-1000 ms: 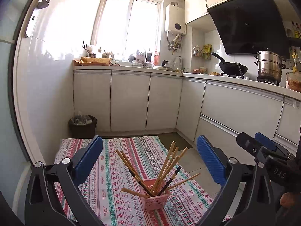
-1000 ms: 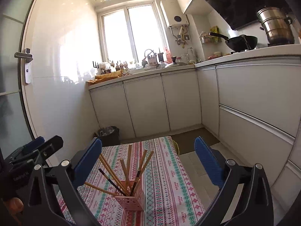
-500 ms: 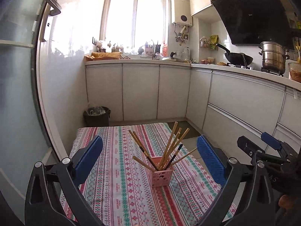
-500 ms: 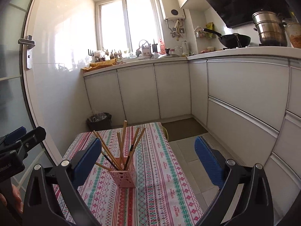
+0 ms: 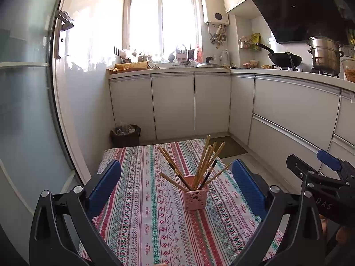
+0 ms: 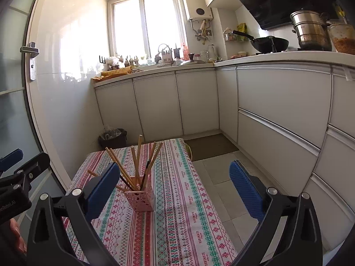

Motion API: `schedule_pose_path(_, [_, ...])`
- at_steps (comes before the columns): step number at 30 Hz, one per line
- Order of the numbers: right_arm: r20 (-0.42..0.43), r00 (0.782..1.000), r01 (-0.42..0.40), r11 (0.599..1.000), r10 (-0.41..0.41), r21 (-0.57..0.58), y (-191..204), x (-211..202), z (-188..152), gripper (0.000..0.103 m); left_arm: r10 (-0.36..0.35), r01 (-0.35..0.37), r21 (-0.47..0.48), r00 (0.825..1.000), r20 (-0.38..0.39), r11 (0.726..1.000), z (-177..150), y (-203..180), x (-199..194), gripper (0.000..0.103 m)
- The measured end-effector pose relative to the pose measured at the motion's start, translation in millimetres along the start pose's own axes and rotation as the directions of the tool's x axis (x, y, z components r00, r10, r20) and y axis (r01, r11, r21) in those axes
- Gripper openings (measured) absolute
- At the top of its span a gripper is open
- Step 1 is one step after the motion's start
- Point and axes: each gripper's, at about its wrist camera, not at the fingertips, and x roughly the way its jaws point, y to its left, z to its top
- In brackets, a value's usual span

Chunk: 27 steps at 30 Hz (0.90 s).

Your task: Organize utensils

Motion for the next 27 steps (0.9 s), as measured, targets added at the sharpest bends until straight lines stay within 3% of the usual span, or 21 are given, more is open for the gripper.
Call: schedule_pose_path(27, [-0.009, 1.0, 0.006, 1.0, -0.006, -0.02, -0.4, -5.1, 2.1, 0.096, -0.011, 0.011, -0.026, 1.0, -0.018, 1.0, 1.9, 0.1, 0.2, 0.096])
